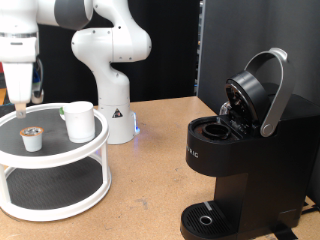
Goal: Make a cup of coffee with the keurig machine
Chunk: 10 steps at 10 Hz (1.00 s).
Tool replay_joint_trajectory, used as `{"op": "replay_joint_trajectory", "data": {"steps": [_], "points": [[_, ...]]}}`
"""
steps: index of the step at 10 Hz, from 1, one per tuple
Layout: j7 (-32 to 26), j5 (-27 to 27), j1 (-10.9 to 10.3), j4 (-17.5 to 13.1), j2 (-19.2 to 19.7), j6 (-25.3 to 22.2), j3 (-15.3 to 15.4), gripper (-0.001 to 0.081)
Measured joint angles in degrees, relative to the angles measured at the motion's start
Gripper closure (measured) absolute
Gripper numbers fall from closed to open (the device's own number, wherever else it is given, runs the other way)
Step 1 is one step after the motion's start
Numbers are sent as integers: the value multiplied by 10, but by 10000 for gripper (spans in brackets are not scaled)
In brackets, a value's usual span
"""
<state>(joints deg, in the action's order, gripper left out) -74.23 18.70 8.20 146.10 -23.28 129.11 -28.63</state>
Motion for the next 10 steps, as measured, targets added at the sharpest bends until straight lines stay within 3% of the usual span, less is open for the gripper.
{"op": "replay_joint_trajectory", "data": {"steps": [6, 10], "points": [[4, 21, 14, 66, 31, 114, -5, 0], [4, 20, 14, 98, 39, 159, -15, 0]]}}
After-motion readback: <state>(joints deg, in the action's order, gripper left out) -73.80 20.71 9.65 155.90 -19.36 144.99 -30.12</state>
